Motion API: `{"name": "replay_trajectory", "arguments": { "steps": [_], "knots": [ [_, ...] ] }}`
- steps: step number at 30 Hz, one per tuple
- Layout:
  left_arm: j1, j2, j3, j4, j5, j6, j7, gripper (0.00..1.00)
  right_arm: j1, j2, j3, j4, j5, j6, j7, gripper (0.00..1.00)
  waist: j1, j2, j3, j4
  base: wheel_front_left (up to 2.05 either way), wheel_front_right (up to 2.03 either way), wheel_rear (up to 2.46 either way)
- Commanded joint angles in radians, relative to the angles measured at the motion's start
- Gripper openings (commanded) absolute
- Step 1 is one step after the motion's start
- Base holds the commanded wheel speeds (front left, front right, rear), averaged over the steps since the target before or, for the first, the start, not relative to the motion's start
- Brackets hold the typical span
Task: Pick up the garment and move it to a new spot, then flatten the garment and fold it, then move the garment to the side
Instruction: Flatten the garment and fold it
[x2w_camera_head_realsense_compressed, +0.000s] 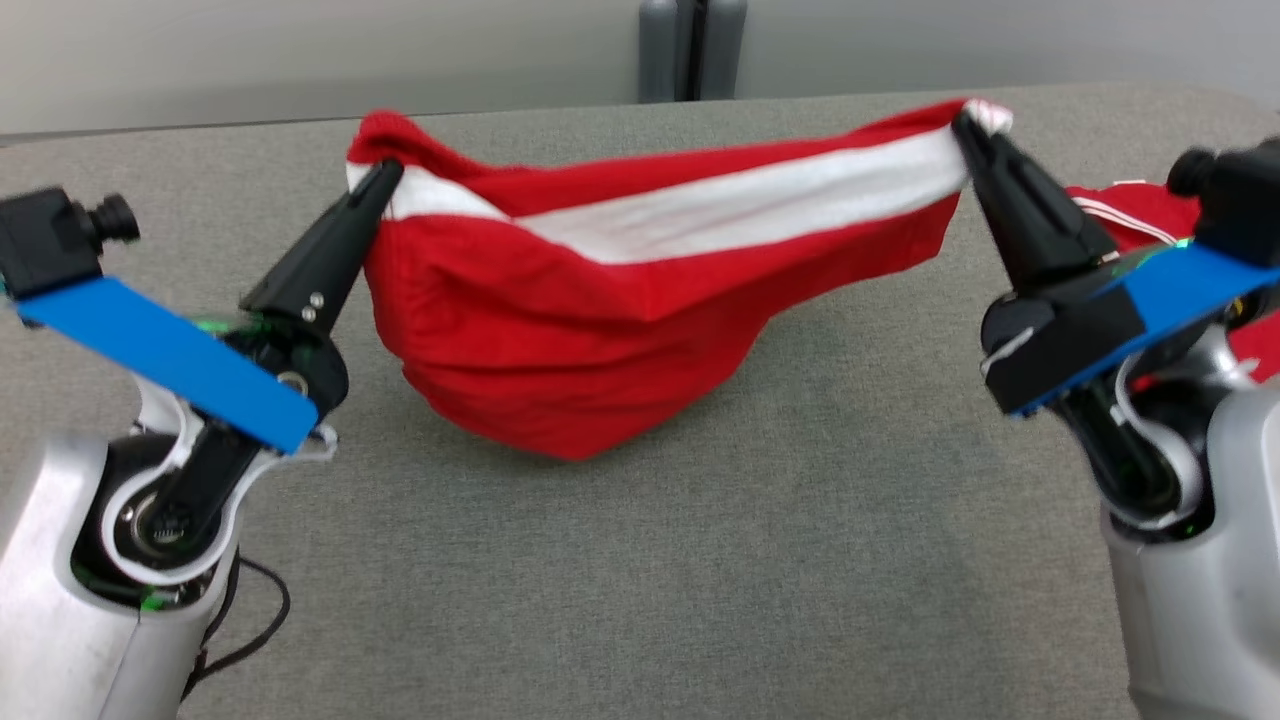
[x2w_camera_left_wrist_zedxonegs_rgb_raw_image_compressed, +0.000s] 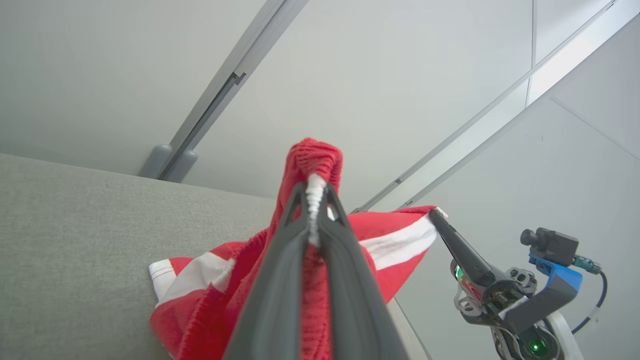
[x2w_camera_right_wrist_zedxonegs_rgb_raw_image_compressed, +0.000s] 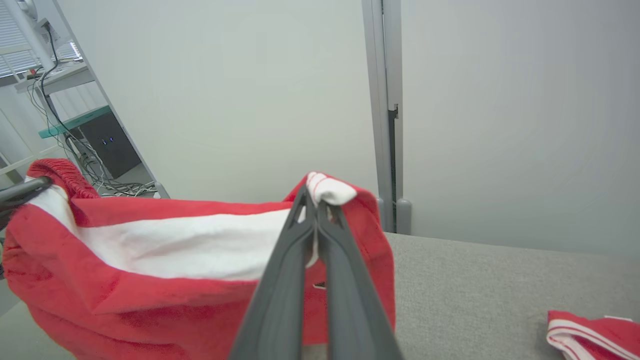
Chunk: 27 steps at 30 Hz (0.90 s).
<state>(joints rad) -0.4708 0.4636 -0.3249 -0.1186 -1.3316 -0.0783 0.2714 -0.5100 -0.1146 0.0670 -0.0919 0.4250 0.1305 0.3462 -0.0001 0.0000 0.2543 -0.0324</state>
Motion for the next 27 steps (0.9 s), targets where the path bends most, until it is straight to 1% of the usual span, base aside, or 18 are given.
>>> {"name": "replay_trajectory", "arguments": {
  "steps": [1, 2, 4, 6, 8, 11, 13, 14, 16, 18, 21, 25, 27],
  "knots": [
    [-0.037, -0.015, 0.001, 0.01, -0.002, 0.008, 0.004, 0.0, -0.041, -0.01, -0.007, 0.012, 0.003, 0.0, 0.003, 0.0, 0.0001, 0.0, 0.013, -0.001, 0.0, 0.0, 0.0],
    [-0.073, -0.024, 0.012, 0.027, 0.005, 0.029, -0.004, 0.0, -0.083, -0.009, -0.011, 0.028, 0.003, 0.0, -0.004, 0.0, 0.0001, 0.0, 0.027, -0.005, 0.0, 0.0, 0.0],
    [-0.149, -0.043, 0.018, 0.07, 0.02, 0.057, -0.014, 0.0, -0.171, 0.001, -0.013, 0.083, 0.015, 0.0, -0.021, 0.0, 0.0001, 0.0, 0.055, -0.013, 0.0, 0.0, 0.0],
    [-0.232, -0.063, 0.037, 0.123, 0.042, 0.082, -0.041, 0.0, -0.277, 0.009, -0.023, 0.145, 0.014, 0.0, -0.065, 0.0, 0.0001, 0.0, 0.088, -0.024, 0.0, 0.0, 0.0],
    [-0.32, -0.076, 0.055, 0.182, 0.077, 0.096, -0.08, 0.0, -0.38, 0.02, -0.027, 0.216, 0.002, 0.0, -0.131, 0.0, 0.0001, 0.0, 0.117, -0.036, 0.0, 0.0, 0.0],
    [-0.445, -0.091, 0.074, 0.267, 0.129, 0.093, -0.144, 0.0, -0.526, 0.026, -0.032, 0.319, -0.042, 0.0, -0.261, 0.0, 0.0001, 0.0, 0.148, -0.053, 0.0, 0.0, 0.0],
    [-0.517, -0.106, 0.087, 0.317, 0.16, 0.08, -0.202, 0.0, -0.605, 0.027, -0.044, 0.376, -0.067, 0.0, -0.363, 0.0, 0.0001, 0.0, 0.161, -0.061, 0.0, 0.0, 0.0],
    [-0.547, -0.105, 0.087, 0.342, 0.185, 0.07, -0.231, 0.0, -0.635, 0.028, -0.051, 0.403, -0.078, 0.0, -0.414, 0.0, 0.0001, 0.0, 0.164, -0.063, 0.0, 0.0, 0.0],
    [-0.589, -0.118, 0.095, 0.384, 0.212, 0.047, -0.294, 0.0, -0.673, 0.029, -0.064, 0.449, -0.095, -0.001, -0.494, 0.0, 0.0001, 0.0, 0.166, -0.067, 0.0, 0.0, 0.0],
    [-0.606, -0.131, 0.095, 0.422, 0.223, 0.019, -0.338, 0.0, -0.68, 0.024, -0.055, 0.492, -0.096, -0.001, -0.532, 0.0, 0.0001, 0.0, 0.163, -0.068, 0.0, 0.0, 0.0],
    [-0.558, -0.144, 0.059, 0.465, 0.239, -0.018, -0.365, 0.0, -0.62, -0.001, -0.001, 0.545, -0.09, -0.001, -0.526, 0.0, 0.0001, 0.0, 0.159, -0.069, 0.0, 0.0, 0.0],
    [-0.432, -0.157, -0.012, 0.504, 0.253, -0.046, -0.398, 0.0, -0.48, -0.036, 0.091, 0.584, -0.058, 0.0, -0.467, 0.0, 0.0001, 0.0, 0.147, -0.067, 0.0, 0.0, 0.0],
    [-0.343, -0.162, -0.051, 0.523, 0.252, -0.049, -0.411, 0.0, -0.391, -0.061, 0.134, 0.582, -0.034, 0.0, -0.425, 0.0, 0.0001, 0.0, 0.137, -0.065, 0.0, 0.0, 0.0]
  ]
}}
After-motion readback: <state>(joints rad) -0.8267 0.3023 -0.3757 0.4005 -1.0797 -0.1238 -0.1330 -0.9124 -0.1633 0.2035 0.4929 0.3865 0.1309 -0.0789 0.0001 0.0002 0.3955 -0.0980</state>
